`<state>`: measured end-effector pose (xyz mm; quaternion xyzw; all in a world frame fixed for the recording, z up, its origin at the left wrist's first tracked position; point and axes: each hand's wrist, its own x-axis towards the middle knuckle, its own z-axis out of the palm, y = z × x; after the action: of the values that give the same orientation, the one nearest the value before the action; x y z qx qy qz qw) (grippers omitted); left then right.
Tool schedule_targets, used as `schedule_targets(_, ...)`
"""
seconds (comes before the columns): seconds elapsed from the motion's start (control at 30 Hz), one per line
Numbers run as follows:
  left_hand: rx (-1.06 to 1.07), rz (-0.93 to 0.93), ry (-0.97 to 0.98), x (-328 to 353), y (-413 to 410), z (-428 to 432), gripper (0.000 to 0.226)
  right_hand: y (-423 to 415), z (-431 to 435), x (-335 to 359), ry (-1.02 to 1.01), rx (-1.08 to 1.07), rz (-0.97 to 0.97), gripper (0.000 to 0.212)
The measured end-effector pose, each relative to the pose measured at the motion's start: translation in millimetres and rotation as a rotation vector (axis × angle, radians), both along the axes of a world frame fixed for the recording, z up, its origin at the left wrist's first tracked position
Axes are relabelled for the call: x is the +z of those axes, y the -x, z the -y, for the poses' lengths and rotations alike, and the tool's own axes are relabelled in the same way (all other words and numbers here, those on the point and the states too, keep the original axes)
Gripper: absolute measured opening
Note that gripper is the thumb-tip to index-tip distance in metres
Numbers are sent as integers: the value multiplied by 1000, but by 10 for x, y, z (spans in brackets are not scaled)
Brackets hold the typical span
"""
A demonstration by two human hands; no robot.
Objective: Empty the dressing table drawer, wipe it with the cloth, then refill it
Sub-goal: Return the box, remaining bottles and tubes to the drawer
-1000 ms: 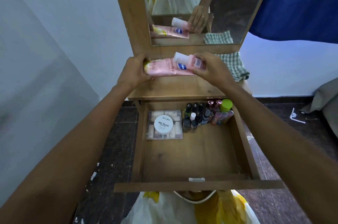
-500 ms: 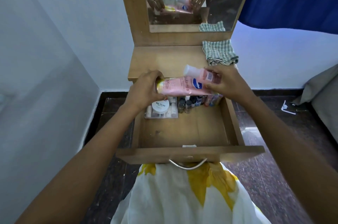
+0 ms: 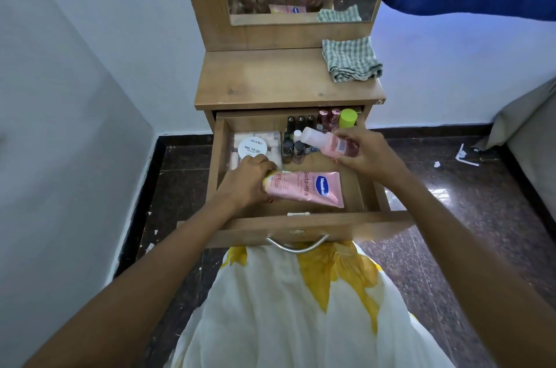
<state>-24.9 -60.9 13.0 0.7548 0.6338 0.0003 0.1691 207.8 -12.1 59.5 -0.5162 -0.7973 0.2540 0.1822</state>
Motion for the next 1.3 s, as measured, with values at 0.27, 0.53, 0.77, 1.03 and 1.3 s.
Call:
schedule_targets(0.27,-98,-147,83,-62,-186,-10,63,-54,44,-134,24,-33,-8,58)
schedule_targets(0.53,-132,-108,112,-185,-290,-115,62,-102,54,-221,49,-44,25,54)
schedule_targets(0.77,-110,70,145,-262,-306,-179,71,-107,16,-228,57,-56,18,55)
schedule_targets(1.03,-106,268,248,-209,-139,-169,61,-123,-56,-245,78,-38,57,57)
schedule_targets(1.3,-121,351,331,-144,-39,-140,59,-131,-89,-334,151,11,110,51)
